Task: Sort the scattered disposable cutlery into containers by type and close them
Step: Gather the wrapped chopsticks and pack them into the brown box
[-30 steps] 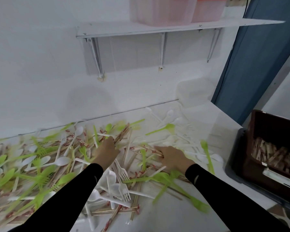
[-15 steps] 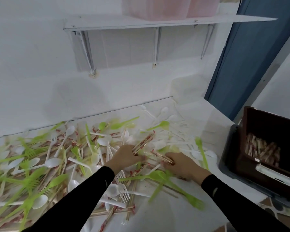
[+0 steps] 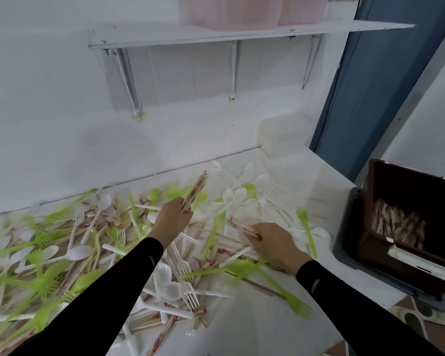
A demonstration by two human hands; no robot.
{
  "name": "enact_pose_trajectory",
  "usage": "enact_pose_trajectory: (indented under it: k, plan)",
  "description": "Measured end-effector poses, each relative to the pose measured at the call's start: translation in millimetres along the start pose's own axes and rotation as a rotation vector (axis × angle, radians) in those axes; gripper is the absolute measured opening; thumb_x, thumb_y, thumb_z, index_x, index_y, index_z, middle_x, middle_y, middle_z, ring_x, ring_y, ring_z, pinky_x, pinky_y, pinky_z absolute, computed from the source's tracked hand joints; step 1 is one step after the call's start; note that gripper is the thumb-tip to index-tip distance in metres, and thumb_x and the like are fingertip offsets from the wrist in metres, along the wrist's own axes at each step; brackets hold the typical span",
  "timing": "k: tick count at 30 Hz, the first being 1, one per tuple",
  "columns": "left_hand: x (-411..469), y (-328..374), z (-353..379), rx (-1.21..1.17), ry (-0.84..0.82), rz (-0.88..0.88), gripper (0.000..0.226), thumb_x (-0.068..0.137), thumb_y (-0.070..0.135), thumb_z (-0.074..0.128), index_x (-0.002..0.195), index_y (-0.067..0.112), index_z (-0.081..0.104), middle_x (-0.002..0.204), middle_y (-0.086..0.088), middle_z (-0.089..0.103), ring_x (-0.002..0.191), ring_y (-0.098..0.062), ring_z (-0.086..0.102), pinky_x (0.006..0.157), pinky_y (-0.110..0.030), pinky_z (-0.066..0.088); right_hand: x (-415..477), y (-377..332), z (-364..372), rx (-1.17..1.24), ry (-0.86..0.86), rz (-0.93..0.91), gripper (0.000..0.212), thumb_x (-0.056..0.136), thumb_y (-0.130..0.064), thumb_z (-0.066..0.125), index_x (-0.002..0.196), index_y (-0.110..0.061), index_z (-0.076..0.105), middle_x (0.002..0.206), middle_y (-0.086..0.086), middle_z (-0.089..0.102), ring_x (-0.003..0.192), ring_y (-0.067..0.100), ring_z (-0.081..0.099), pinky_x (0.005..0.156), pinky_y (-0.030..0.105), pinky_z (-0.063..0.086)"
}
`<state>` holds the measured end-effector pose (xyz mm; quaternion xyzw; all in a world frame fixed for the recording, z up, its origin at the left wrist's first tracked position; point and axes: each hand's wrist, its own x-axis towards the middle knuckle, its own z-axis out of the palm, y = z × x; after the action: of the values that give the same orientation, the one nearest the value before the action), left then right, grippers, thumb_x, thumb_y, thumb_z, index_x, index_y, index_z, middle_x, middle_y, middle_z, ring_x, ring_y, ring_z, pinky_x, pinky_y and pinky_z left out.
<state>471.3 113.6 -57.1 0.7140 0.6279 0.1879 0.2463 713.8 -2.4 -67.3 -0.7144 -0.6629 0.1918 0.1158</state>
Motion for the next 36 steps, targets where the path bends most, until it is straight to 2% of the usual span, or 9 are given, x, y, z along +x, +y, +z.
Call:
enact_pose_trajectory:
  k: [6, 11, 17, 21, 23, 25, 29, 33, 36]
  plan:
    - [-22.6, -11.3, 9.2, 0.165, -0.278, 0.051, 0.031, 0.088, 0.039, 0.068, 0.075, 0.012, 0.061, 0.070, -0.002, 0.061, 0.063, -0.014, 0.057, 0.054, -0.021, 0.040, 11.1, -24.6, 23.0, -0.159, -0.094, -0.142, 0.035, 0.097, -0.050, 0.049, 0.110, -0.024, 0.068, 0.106, -0.002, 0.050, 0.090, 0.020, 0.061, 0.066, 0.030, 0.043]
    - [-30.0, -24.2, 16.1, 0.106, -0.177, 0.056, 0.021, 0.082, 0.027, 0.072, 0.076, 0.013, 0.057, 0.071, 0.000, 0.055, 0.071, -0.018, 0.056, 0.051, -0.024, 0.034, 10.3, -31.2, 29.2, -0.233, -0.057, -0.162, 0.033, 0.097, -0.046, 0.049, 0.110, -0.018, 0.062, 0.112, -0.001, 0.051, 0.094, 0.024, 0.062, 0.068, 0.032, 0.046]
    - [-26.3, -18.5, 19.4, 0.110, -0.259, 0.048, 0.021, 0.078, 0.018, 0.072, 0.079, 0.010, 0.053, 0.068, 0.004, 0.047, 0.070, -0.017, 0.052, 0.047, -0.013, 0.031, 9.4, -26.7, 26.8, -0.264, -0.091, -0.143, 0.037, 0.093, -0.048, 0.054, 0.112, -0.017, 0.051, 0.111, -0.001, 0.054, 0.097, 0.024, 0.061, 0.067, 0.030, 0.039]
    - [-22.5, -15.7, 20.5, 0.066, -0.313, -0.079, 0.027, 0.076, 0.022, 0.073, 0.089, 0.008, 0.055, 0.079, -0.001, 0.054, 0.071, -0.016, 0.052, 0.054, -0.024, 0.040, 10.7, -20.8, 15.9, -0.262, -0.083, -0.129, 0.039, 0.095, -0.044, 0.052, 0.125, -0.019, 0.051, 0.120, -0.002, 0.052, 0.101, 0.024, 0.061, 0.072, 0.031, 0.043]
    - [-21.3, -12.9, 19.0, 0.043, -0.308, -0.116, 0.026, 0.078, 0.022, 0.073, 0.090, 0.007, 0.056, 0.080, -0.003, 0.054, 0.069, -0.017, 0.052, 0.052, -0.024, 0.037, 11.3, -15.9, 8.4, -0.257, -0.073, -0.118, 0.028, 0.095, -0.040, 0.051, 0.114, -0.020, 0.056, 0.110, -0.003, 0.049, 0.098, 0.023, 0.061, 0.069, 0.029, 0.041]
    - [-18.5, -11.3, 16.6, 0.018, -0.294, -0.124, 0.025, 0.080, 0.023, 0.073, 0.083, 0.008, 0.053, 0.076, -0.003, 0.054, 0.071, -0.021, 0.054, 0.050, -0.025, 0.037, 12.8, -11.5, -1.3, -0.182, -0.039, -0.079, 0.015, 0.094, -0.036, 0.051, 0.093, -0.021, 0.051, 0.097, -0.005, 0.044, 0.089, 0.020, 0.057, 0.067, 0.029, 0.036]
    - [-17.2, -13.6, 11.2, 0.097, -0.285, -0.108, 0.041, 0.077, 0.040, 0.078, 0.087, 0.008, 0.054, 0.078, -0.002, 0.052, 0.076, -0.021, 0.055, 0.061, -0.028, 0.038, 16.7, -7.5, -22.0, 0.067, 0.090, -0.005, 0.031, 0.096, -0.034, 0.053, 0.070, -0.025, 0.038, 0.076, -0.004, 0.045, 0.077, 0.020, 0.049, 0.064, 0.033, 0.034]
    - [-24.1, -16.0, 16.4, 0.173, -0.302, -0.070, 0.032, 0.069, 0.033, 0.081, 0.073, 0.012, 0.058, 0.072, -0.001, 0.058, 0.073, -0.019, 0.061, 0.058, -0.025, 0.041, 13.9, -13.3, -39.9, 0.281, 0.259, -0.059, 0.020, 0.099, -0.038, 0.049, 0.092, -0.023, 0.060, 0.083, -0.007, 0.067, 0.076, 0.018, 0.062, 0.067, 0.037, 0.048]
    - [-28.5, -11.2, 18.8, 0.167, -0.293, -0.078, 0.029, 0.073, 0.023, 0.078, 0.069, 0.013, 0.052, 0.067, 0.002, 0.052, 0.068, -0.018, 0.056, 0.050, -0.023, 0.037, 9.8, -23.0, -48.5, 0.291, 0.220, -0.158, 0.017, 0.101, -0.039, 0.045, 0.104, -0.031, 0.060, 0.091, -0.022, 0.069, 0.075, 0.003, 0.060, 0.069, 0.029, 0.047]
